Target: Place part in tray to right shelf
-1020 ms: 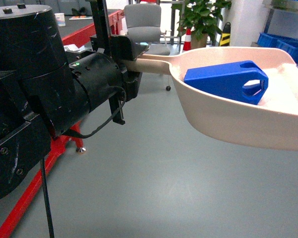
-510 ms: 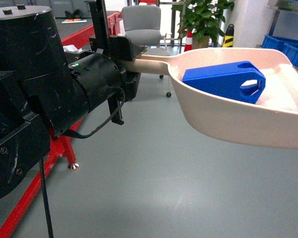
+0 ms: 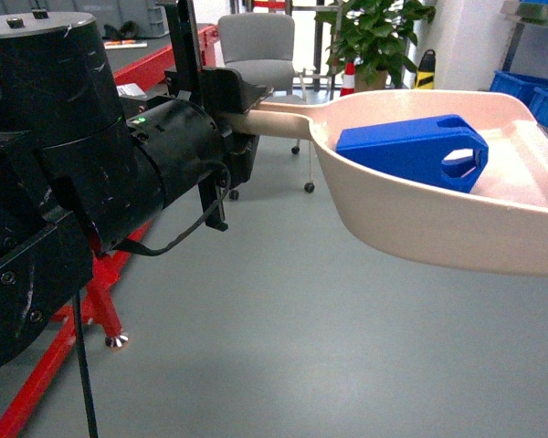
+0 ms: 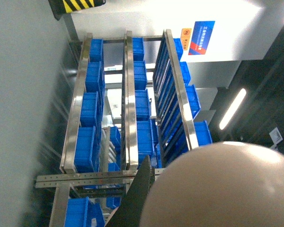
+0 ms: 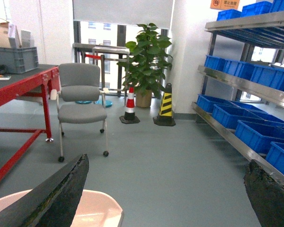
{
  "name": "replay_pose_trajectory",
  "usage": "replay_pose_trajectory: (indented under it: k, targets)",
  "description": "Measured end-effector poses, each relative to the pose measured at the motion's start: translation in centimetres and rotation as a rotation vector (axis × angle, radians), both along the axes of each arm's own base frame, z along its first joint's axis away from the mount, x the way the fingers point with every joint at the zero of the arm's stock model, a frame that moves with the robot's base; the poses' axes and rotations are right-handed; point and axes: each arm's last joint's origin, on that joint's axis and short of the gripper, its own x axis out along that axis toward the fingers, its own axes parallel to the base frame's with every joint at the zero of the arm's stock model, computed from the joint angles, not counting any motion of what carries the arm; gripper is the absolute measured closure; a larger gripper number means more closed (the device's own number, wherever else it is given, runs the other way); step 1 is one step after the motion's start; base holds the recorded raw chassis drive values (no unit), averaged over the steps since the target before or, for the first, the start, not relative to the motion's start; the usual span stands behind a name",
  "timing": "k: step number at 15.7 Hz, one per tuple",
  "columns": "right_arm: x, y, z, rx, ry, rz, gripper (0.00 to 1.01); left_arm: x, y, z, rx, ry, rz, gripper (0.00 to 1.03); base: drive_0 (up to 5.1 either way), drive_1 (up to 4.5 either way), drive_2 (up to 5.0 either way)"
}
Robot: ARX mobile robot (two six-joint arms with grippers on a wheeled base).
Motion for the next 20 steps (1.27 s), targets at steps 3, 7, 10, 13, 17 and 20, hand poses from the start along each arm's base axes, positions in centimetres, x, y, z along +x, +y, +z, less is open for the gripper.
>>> replay_pose_trajectory:
  k: [3, 7, 10, 13, 17, 20]
  targets:
    - [0.24, 0.08, -0.29, -0.006, 0.018, 0.003, 0.03, 0.19, 0.30, 0.05, 0.001, 0.003, 0.015, 0.90, -1.4, -1.44, -1.4]
    - [0.11, 0.03, -0.11, -0.003, 0.007, 0.002, 0.03, -0.03, -0.14, 0.12, -0.002, -0.004, -0.005, 0.90, -1.8, -1.81, -1.8]
    - [0.09, 0.03, -0.09, -0.003, 0.007, 0.002, 0.03, -0.04, -0.16, 0.12, -0.002, -0.005, -0.007, 0.90, -1.6, -1.57, -1.6]
    - [0.09, 0.03, -0.08, -0.002, 0.006, 0.002, 0.03, 0.01, -0.06, 0.12, -0.002, -0.004, -0.003, 0.90, -1.6, -1.57, -1.6]
    - [0.09, 0.03, -0.09, -0.003, 0.006, 0.002, 0.03, 0.01, -0.05, 0.11, -0.002, -0.004, -0.002, 0.90, -1.7, -1.69, -1.7]
    - [0.09, 0.03, -0.08, -0.002, 0.006, 0.002, 0.03, 0.00, -0.06, 0.12, -0.002, -0.004, -0.003, 0.90, -1.6, -1.56, -1.6]
